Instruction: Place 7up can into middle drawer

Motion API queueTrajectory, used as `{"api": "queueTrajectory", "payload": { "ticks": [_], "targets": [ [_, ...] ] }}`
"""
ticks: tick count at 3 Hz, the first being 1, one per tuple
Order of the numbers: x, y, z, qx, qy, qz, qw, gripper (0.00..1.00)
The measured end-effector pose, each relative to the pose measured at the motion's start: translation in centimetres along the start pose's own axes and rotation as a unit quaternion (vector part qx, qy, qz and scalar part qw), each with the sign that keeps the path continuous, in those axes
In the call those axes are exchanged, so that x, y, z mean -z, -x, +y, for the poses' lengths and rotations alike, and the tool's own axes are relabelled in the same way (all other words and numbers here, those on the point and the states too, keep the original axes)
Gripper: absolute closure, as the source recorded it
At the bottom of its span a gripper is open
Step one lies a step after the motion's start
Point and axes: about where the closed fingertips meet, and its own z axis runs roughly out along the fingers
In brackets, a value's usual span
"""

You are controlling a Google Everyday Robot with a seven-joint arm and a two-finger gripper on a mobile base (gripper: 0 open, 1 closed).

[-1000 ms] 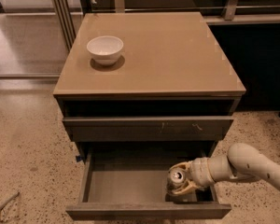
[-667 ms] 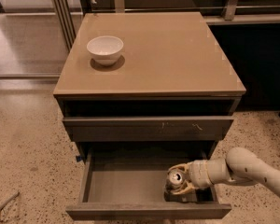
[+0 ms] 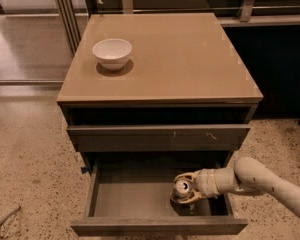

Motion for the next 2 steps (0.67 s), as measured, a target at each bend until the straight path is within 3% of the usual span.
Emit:
{"api": "queueTrajectory", "payload": {
  "ticks": [2],
  "targets": [
    [-2.2,-2.1,-1.1,-0.005,0.006,-0.004,1.0,1.0]
  ]
}}
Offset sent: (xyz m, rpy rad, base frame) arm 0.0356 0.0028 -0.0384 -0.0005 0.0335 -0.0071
